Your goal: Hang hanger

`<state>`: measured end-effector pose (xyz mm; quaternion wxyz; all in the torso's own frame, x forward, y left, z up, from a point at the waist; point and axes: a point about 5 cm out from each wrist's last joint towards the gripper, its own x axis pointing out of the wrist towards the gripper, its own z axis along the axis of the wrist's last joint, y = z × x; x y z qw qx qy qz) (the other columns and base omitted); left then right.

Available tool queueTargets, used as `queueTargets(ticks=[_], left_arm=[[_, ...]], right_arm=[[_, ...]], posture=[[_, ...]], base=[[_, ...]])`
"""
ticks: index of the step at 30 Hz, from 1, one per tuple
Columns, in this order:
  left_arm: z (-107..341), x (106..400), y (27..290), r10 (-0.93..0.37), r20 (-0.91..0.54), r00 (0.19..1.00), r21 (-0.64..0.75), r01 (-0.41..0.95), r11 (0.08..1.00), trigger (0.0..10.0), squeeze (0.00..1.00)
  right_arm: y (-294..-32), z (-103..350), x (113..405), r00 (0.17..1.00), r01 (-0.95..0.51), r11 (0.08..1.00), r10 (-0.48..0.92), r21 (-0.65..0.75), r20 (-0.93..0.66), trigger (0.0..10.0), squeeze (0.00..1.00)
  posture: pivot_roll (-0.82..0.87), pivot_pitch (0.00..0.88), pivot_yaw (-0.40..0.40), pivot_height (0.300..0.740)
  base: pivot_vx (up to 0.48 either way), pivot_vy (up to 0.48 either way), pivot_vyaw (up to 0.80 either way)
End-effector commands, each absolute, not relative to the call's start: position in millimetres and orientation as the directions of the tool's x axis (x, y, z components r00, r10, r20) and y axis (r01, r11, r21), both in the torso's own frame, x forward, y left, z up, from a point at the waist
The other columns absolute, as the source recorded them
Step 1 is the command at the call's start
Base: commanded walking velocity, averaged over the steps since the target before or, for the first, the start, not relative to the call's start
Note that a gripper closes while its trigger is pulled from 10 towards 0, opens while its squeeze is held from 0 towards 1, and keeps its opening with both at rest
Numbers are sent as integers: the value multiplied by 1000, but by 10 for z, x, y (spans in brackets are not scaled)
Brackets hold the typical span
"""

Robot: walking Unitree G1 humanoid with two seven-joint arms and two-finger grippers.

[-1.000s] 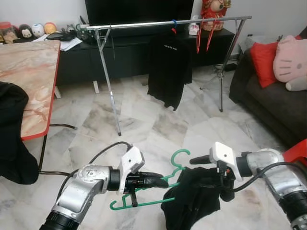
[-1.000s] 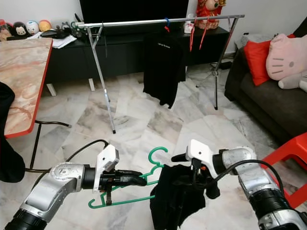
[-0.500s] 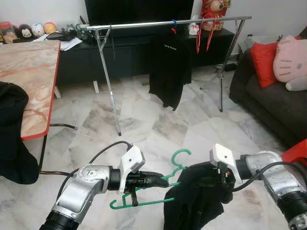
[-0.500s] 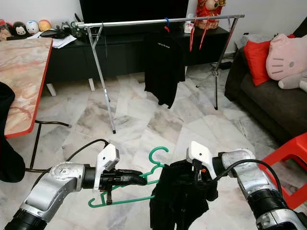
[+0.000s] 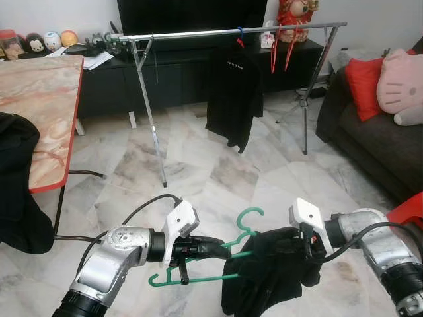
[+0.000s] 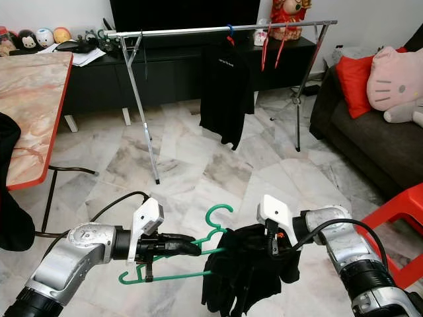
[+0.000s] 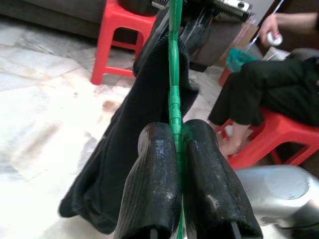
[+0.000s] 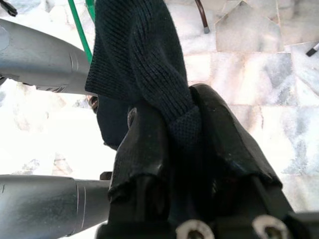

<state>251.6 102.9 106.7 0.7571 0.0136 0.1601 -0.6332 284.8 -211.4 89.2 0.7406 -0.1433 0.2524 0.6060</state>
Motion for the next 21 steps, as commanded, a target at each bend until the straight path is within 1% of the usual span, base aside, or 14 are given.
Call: queueTargets(ticks=[1, 6, 7, 8, 15, 18, 20, 21], left_arm=[[1301, 2519, 888, -983, -156, 93, -137, 984, 115, 10000, 0], [1332, 2567, 870, -987, -129, 101, -130, 984, 118, 10000, 0], [1331, 2575, 876, -986, -128, 108, -126, 984, 124, 10000, 188], [1320, 2579, 890, -985, -136, 109, -129, 984, 127, 10000, 1000], [1308, 2574, 994, -980, -168, 102, -135, 983, 126, 10000, 1000], [1328, 2579, 1036, -980, -176, 91, -136, 984, 115, 10000, 1000], [1332, 2584, 1046, -980, -177, 91, -135, 984, 116, 10000, 1000], [1350, 2613, 1094, -978, -185, 99, -125, 984, 124, 10000, 1000]], right_arm=[[-2039, 942, 2882, 133, -974, 206, 852, 90, -505, 0, 0], [-2026, 929, 2879, 131, -974, 205, 853, 93, -505, 0, 0], [-2024, 925, 2877, 130, -974, 204, 853, 93, -505, 0, 0], [-2022, 923, 2874, 129, -975, 203, 853, 94, -506, 0, 0], [-2055, 885, 2885, 140, -972, 218, 828, 82, -542, 0, 0], [-2058, 860, 2872, 133, -973, 215, 820, 84, -556, 0, 0], [-2057, 854, 2868, 131, -973, 214, 818, 85, -560, 0, 0], [-2071, 821, 2856, 131, -973, 216, 804, 80, -580, 0, 0]], posture=[[-14, 0, -97, 740], [-14, 0, -97, 740], [-11, 0, -95, 740], [-10, 0, -96, 740], [-3, 0, -96, 740], [-3, 0, -96, 740], [-3, 0, -95, 740], [-4, 0, -94, 740]], base=[[0, 0, 0], [0, 0, 0], [0, 0, 0], [0, 0, 0], [0, 0, 0], [0, 0, 0], [0, 0, 0], [0, 0, 0]])
